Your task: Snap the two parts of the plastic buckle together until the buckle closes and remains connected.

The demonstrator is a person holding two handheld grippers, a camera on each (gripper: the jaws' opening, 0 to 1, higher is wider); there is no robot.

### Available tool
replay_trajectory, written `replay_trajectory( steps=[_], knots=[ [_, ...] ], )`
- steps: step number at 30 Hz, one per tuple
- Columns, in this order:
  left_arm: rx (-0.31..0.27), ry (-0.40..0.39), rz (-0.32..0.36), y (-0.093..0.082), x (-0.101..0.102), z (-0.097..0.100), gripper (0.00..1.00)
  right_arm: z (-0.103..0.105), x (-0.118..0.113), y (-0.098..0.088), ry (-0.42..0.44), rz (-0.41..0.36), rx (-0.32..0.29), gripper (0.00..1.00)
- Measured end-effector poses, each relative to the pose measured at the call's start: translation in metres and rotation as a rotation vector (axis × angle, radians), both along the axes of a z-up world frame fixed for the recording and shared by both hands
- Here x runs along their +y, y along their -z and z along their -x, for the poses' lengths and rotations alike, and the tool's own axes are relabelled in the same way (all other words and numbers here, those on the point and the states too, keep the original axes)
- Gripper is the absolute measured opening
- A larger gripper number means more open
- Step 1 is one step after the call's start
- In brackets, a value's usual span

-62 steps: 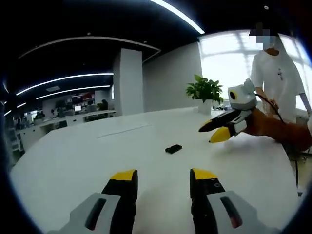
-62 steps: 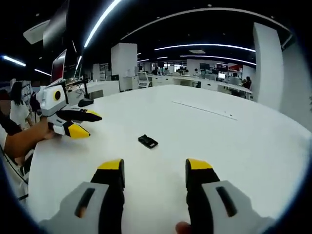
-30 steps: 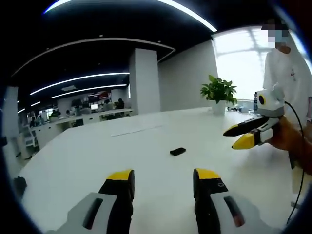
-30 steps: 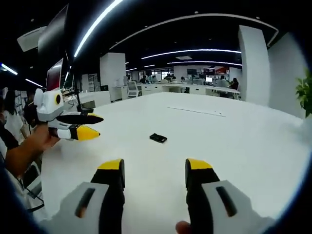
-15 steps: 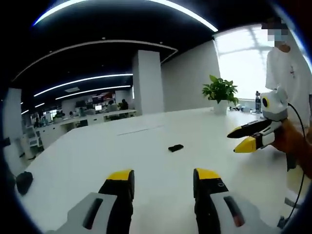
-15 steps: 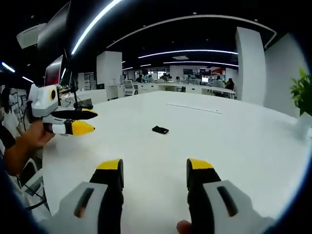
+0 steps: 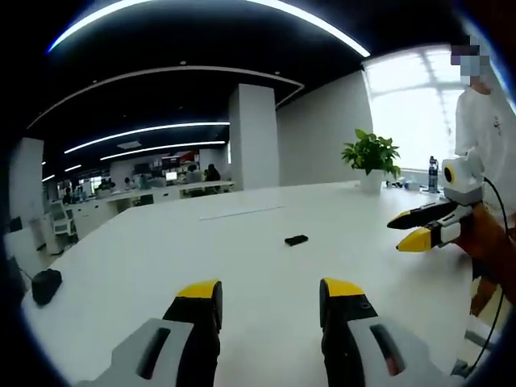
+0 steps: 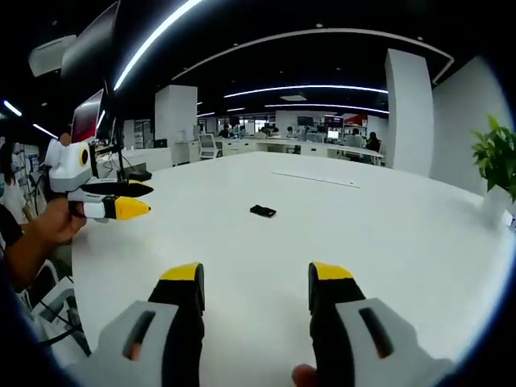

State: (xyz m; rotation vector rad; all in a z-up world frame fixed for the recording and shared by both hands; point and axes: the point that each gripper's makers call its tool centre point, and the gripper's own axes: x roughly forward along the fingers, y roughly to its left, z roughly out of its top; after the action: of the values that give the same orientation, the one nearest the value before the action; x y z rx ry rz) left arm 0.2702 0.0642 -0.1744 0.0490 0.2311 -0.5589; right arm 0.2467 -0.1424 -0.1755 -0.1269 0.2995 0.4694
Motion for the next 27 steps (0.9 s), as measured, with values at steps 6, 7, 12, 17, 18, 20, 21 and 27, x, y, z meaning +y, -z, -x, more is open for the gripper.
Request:
replay_trajectory(
  steps=[6, 7, 12, 17, 18, 20, 21, 27],
  knots=[
    [0.029, -0.022, 0.037, 0.006, 0.005, 0.010, 0.49, 0.007, -0.007, 0.001, 0.031, -0.025, 0.004, 0.52],
    [0.024, -0.031, 0.040, 0.004, 0.007, 0.011, 0.49, 0.008, -0.008, 0.000, 0.037, -0.028, 0.001, 0.52],
    [0.009, -0.056, 0.081, -0.006, 0.010, 0.011, 0.49, 0.013, -0.009, -0.002, 0.060, -0.058, 0.003, 0.52],
    [0.012, -0.059, 0.098, -0.014, 0.008, 0.011, 0.49, 0.017, -0.008, -0.004, 0.082, -0.090, 0.010, 0.52],
    [0.011, -0.063, 0.098, -0.014, 0.008, 0.011, 0.49, 0.017, -0.008, -0.005, 0.089, -0.097, 0.009, 0.52],
    [0.006, -0.074, 0.097, -0.015, 0.008, 0.010, 0.49, 0.019, -0.009, -0.006, 0.108, -0.114, 0.011, 0.51],
    [0.009, -0.083, 0.100, -0.014, 0.009, 0.009, 0.49, 0.019, -0.009, -0.006, 0.120, -0.122, 0.013, 0.51],
    [0.011, -0.109, 0.128, -0.012, 0.008, 0.008, 0.49, 0.017, -0.013, -0.005, 0.180, -0.101, 0.000, 0.51]
  ],
)
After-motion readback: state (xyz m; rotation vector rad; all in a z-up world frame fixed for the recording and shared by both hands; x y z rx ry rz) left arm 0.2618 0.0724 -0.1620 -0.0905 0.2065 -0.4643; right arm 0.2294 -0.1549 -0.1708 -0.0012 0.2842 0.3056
